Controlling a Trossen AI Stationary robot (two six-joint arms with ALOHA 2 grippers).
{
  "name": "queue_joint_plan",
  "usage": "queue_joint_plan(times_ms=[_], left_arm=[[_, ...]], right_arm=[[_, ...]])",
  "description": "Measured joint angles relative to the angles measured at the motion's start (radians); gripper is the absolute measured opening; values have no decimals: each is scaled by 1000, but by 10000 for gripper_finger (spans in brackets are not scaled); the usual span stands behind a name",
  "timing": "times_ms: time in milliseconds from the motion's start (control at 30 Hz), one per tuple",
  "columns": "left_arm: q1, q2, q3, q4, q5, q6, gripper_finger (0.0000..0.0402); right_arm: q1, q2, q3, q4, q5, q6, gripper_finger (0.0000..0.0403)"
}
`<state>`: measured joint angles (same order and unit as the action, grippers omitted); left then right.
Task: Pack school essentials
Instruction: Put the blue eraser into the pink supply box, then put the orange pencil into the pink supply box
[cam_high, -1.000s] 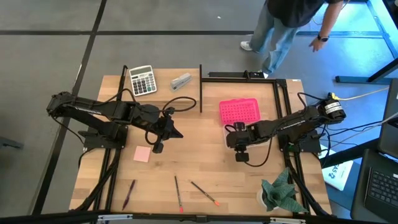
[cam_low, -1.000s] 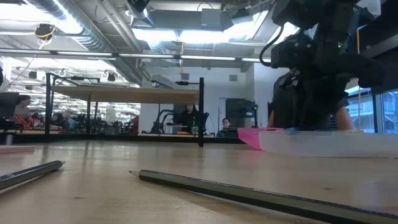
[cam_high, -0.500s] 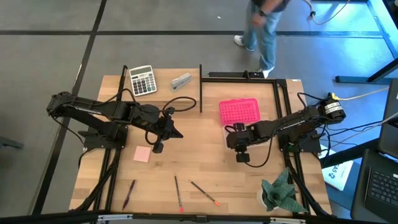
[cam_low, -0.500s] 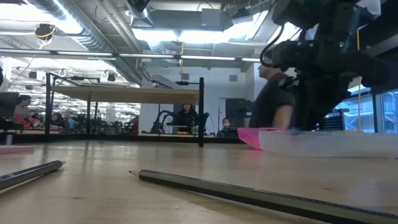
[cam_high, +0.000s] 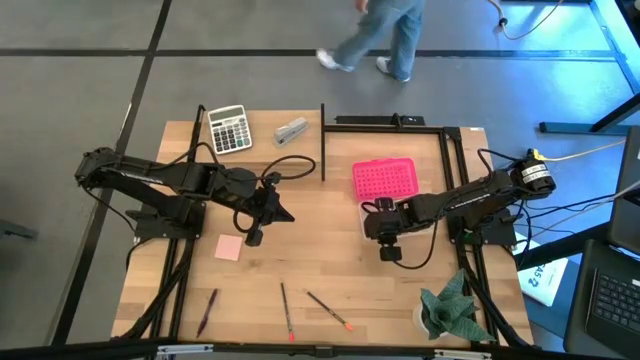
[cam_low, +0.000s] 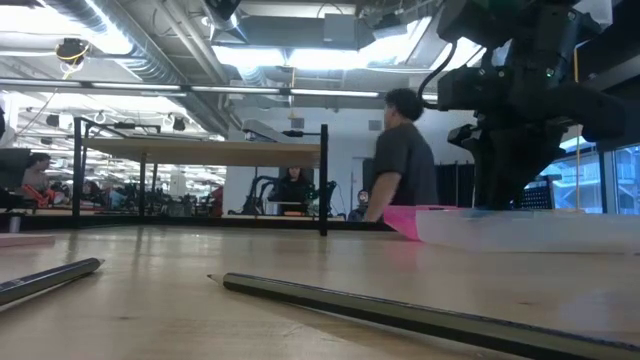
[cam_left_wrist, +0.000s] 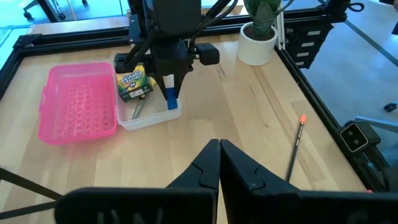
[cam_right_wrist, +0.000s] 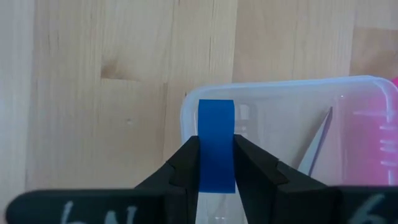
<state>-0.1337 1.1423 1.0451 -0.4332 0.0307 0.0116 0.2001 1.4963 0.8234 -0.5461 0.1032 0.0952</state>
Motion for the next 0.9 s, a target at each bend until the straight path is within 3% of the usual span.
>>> queue_joint_plan(times_ms=[167,500,900], left_arm=[[0,0,0,0,0,0,0],[0,0,0,0,0,0,0],[0,0,0,0,0,-6,0]], right_arm=[[0,0,0,0,0,0,99],[0,0,0,0,1,-7,161],[0,1,83,-33,1,-21,166]])
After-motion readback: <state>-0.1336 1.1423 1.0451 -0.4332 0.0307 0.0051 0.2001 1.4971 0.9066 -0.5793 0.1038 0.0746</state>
